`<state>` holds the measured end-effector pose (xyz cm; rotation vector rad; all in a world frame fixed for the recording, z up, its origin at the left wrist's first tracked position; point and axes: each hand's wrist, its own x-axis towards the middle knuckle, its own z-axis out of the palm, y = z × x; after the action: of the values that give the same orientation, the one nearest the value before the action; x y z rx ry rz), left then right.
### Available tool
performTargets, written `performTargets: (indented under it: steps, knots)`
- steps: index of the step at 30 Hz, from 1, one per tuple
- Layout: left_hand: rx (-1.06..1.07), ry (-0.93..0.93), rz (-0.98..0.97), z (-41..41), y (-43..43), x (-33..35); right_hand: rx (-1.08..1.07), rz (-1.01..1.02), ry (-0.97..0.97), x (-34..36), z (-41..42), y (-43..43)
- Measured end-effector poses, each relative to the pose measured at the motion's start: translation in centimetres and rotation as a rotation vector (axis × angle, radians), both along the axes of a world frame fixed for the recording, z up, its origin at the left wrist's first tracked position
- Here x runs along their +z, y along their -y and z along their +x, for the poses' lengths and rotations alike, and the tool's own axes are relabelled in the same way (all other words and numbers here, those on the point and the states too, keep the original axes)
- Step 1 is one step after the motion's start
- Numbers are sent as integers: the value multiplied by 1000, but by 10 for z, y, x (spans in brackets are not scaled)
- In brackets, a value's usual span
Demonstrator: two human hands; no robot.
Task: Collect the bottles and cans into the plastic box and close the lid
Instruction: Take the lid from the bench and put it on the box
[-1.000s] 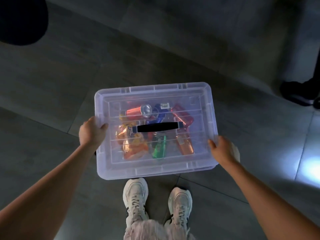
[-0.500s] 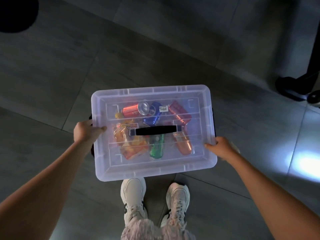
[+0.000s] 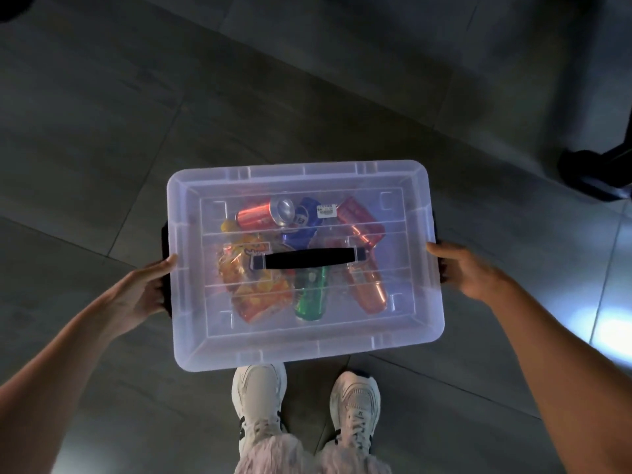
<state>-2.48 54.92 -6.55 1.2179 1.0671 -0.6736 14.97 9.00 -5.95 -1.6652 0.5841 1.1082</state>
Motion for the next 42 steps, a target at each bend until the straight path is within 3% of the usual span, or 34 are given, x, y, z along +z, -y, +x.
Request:
performTargets:
  steps: [3, 6, 10, 16, 19, 26, 35, 42]
  knots:
    - [-72, 24, 114, 1, 1, 9, 77, -126, 119, 10, 2, -3]
    - [-97, 10, 384, 9, 4, 17, 180, -322, 257, 15, 5, -10]
    - [-254, 23, 491, 17, 13, 22, 214, -321, 167, 12, -3, -20]
    - [-423, -17, 845, 24, 52, 28, 359, -629, 346, 10, -17, -41]
    - [-461, -56, 948, 24, 65, 26, 335, -720, 393, 15, -22, -54]
    - [-460, 6, 1004, 52, 67, 44, 215, -761, 456, 26, -22, -55]
    - [-350, 245, 775, 206, 69, 26, 3, -822, 536, 27, 74, -24]
    - [-369, 285, 829, 275, 83, 10, -43, -902, 532, 1, 105, -14]
